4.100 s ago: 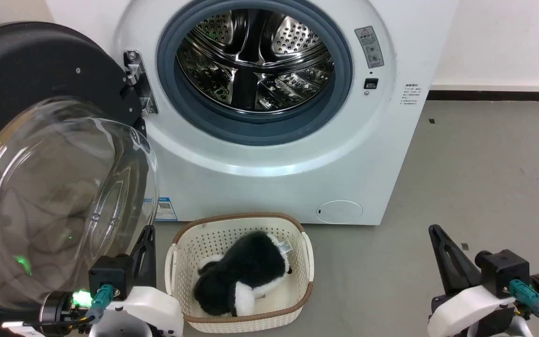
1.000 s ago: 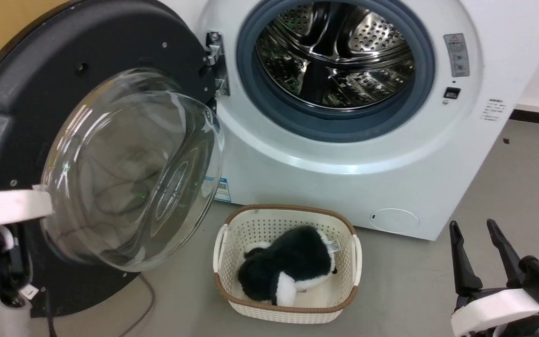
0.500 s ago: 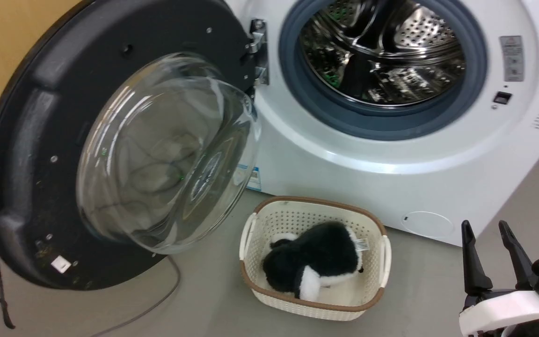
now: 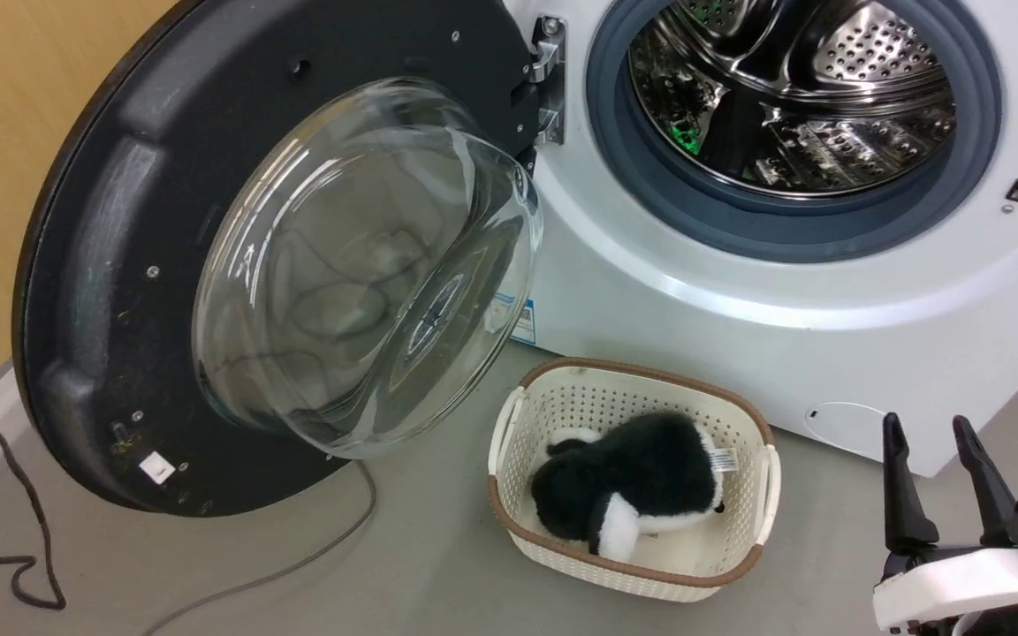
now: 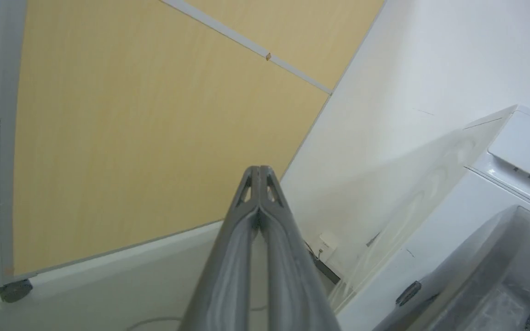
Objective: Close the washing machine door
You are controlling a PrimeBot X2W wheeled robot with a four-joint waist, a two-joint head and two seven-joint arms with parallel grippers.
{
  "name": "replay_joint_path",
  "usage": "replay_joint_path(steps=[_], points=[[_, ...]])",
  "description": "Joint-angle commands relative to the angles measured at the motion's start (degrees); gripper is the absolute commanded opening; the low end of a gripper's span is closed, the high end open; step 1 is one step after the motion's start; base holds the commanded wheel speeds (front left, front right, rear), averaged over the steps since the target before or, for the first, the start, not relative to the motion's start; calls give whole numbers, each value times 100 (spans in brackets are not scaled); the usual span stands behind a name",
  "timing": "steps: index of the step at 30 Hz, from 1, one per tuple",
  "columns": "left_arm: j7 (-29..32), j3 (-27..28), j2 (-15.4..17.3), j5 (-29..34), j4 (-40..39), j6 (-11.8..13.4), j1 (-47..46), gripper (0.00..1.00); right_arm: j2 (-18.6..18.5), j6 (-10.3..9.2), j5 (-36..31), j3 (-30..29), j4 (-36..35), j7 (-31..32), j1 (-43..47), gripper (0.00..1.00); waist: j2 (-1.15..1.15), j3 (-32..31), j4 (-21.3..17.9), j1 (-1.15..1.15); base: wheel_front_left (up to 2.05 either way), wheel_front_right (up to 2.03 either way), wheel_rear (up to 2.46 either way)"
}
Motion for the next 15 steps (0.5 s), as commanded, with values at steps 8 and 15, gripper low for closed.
replay_joint_path(steps=[8, 15], points=[[1303, -1, -158, -1524, 282, -328, 183, 0, 18, 4, 120, -27, 121, -146, -98, 100, 0, 137, 187, 0, 0, 0, 0], [1896, -299, -192, -2564, -210, -377, 737, 0, 19, 4, 201, 23, 109, -230, -169, 100, 0, 268, 282, 0, 0, 0, 0]])
